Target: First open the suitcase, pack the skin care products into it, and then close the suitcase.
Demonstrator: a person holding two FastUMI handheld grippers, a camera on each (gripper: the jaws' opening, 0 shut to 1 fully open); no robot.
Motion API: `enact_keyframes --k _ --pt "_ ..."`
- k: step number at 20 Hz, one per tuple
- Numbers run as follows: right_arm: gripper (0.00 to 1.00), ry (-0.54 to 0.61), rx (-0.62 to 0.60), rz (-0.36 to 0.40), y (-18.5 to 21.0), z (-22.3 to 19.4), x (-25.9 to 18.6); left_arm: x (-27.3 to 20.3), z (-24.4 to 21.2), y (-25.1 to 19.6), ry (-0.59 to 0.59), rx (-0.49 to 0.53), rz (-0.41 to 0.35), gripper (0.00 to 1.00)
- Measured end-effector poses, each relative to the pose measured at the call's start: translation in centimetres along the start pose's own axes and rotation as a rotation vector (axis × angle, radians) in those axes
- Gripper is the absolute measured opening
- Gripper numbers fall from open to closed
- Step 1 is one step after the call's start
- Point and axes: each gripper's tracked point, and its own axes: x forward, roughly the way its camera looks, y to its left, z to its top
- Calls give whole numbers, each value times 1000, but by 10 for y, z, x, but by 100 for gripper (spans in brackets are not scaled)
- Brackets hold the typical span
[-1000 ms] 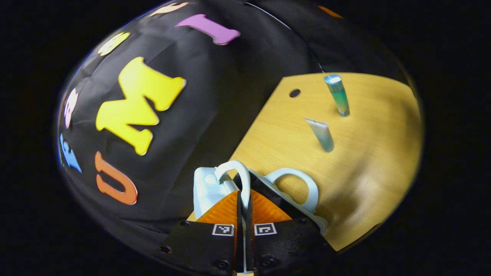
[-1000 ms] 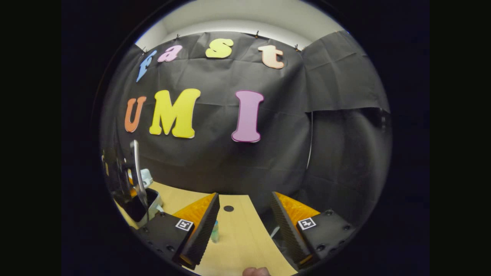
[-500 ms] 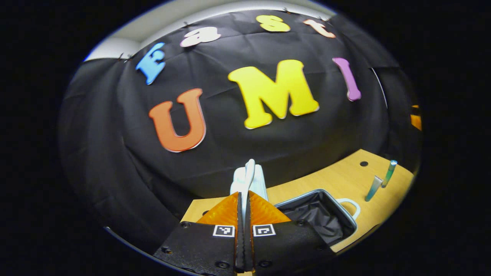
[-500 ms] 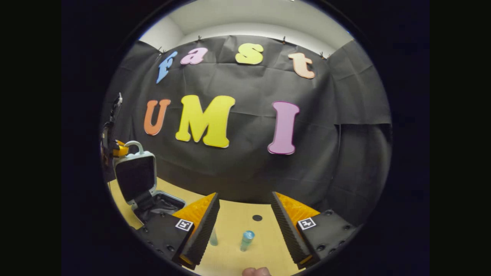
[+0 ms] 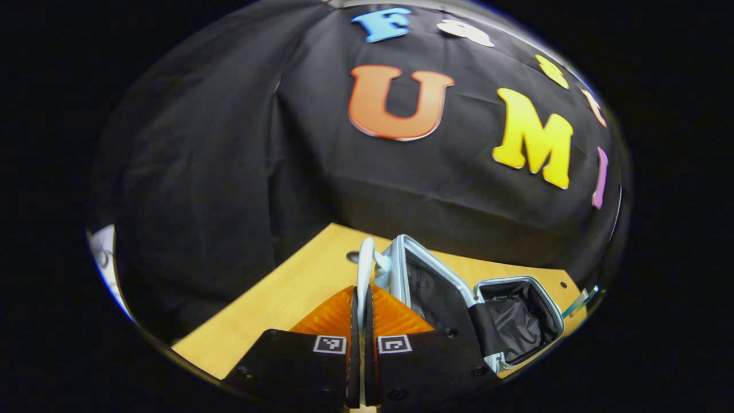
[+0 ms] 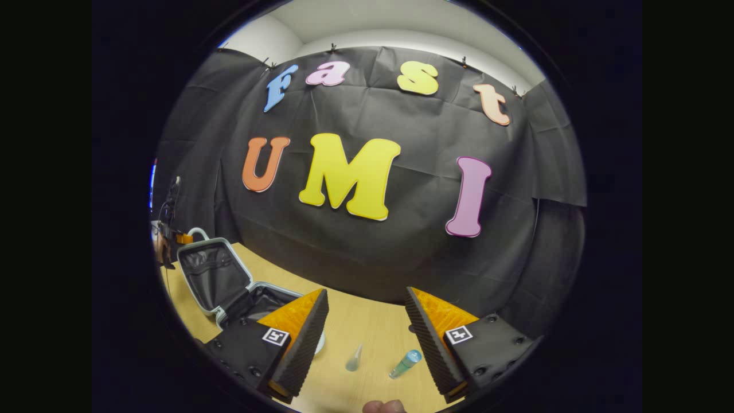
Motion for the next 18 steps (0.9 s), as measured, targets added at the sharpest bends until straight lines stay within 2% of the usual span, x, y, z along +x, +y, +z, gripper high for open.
enact_keyframes --k 2,5,8,9,12,14,15,16,17,18 --pt "80 10 -16 13 9 -2 1 17 -27 18 39 -92 4 6" --pt "80 21 -38 32 18 -5 4 31 -48 29 74 -148 -1 7" --pt "80 32 -32 39 22 -8 6 40 -62 37 109 -108 26 10" --pt "80 30 -27 43 23 -8 7 40 -70 38 136 -91 33 13" --pt "80 24 -28 56 27 -8 9 42 -65 41 124 -80 45 18" --pt "80 20 -27 66 26 -10 10 36 -60 43 114 -52 67 24" --pt "80 18 -23 67 24 -10 9 27 -51 37 94 -34 73 53" --pt "80 13 -15 62 19 -10 9 16 -35 30 49 -5 84 61" --pt "80 8 -9 57 13 -9 10 5 -13 18 -23 32 92 53" --pt "80 1 -4 48 6 -9 9 -12 12 -1 -100 72 91 53"
